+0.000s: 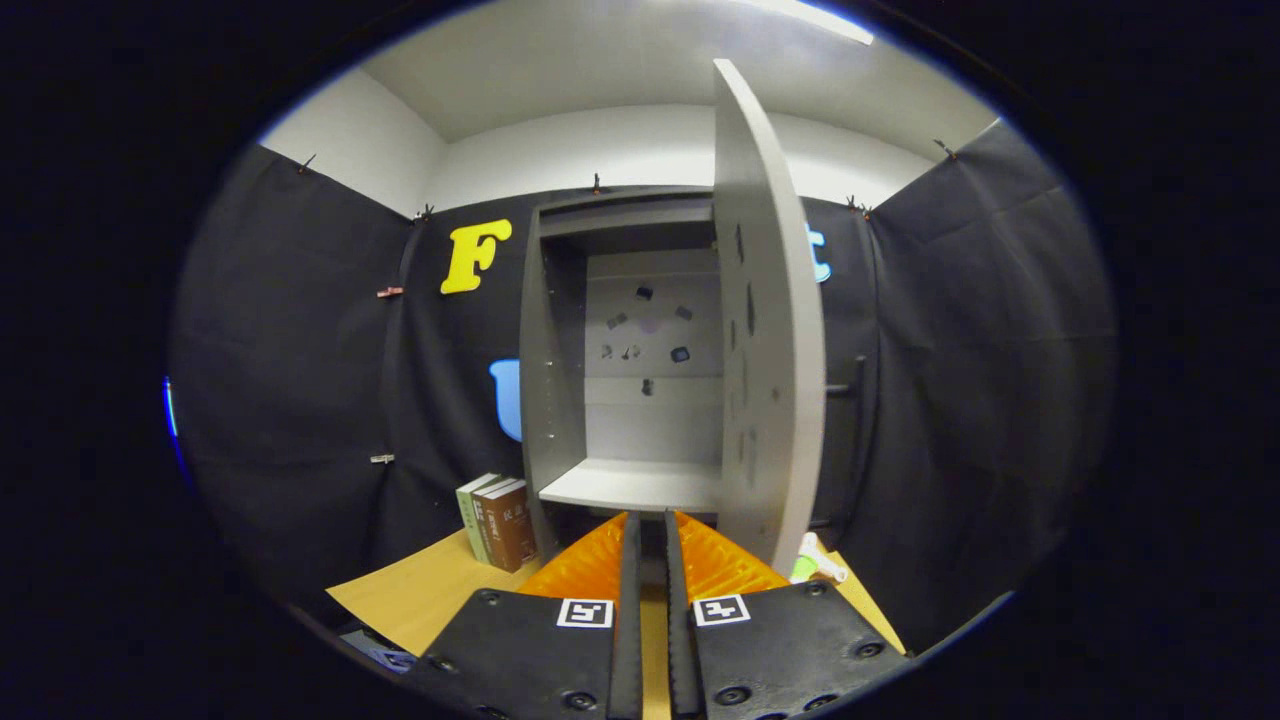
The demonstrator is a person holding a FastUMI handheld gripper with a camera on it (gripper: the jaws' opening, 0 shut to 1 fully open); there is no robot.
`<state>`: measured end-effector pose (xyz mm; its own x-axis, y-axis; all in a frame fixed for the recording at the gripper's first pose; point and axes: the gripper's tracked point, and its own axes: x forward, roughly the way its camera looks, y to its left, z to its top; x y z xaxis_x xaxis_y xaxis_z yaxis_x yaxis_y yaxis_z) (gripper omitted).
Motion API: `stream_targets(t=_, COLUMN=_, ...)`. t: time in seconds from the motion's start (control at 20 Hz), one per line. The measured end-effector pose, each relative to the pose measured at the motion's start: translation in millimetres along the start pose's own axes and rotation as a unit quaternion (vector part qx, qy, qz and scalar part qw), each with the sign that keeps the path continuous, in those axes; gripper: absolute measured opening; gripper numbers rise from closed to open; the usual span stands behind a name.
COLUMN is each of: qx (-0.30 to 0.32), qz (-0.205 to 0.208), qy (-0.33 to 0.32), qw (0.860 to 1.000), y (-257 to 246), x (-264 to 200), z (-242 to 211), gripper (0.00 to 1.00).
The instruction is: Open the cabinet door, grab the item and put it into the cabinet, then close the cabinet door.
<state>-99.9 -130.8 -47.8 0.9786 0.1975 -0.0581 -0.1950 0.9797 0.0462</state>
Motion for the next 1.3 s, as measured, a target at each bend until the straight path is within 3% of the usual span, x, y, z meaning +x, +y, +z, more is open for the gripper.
stream_targets(t=0.15, qx=0.002, qz=0.0, qy=0.055, qw=0.998, y=20.0, x=26.1, z=-39.6, gripper=0.15)
stream_targets(t=0.25, qx=0.003, qz=-0.005, qy=0.095, qw=0.995, y=29.4, x=41.0, z=-71.4, gripper=0.24)
stream_targets(t=0.35, qx=0.011, qz=-0.01, qy=0.128, qw=0.992, y=42.5, x=55.0, z=-99.9, gripper=0.24)
stream_targets(t=0.5, qx=0.018, qz=-0.022, qy=0.195, qw=0.98, y=55.2, x=71.8, z=-152.7, gripper=0.42)
stream_targets(t=0.8, qx=0.027, qz=-0.02, qy=0.3, qw=0.953, y=74.2, x=83.0, z=-264.1, gripper=0.41)
stream_targets(t=0.95, qx=0.034, qz=-0.041, qy=0.352, qw=0.934, y=65.5, x=79.4, z=-318.3, gripper=0.42)
stream_targets(t=1.3, qx=0.04, qz=-0.06, qy=0.415, qw=0.907, y=48.8, x=82.7, z=-391.9, gripper=0.39)
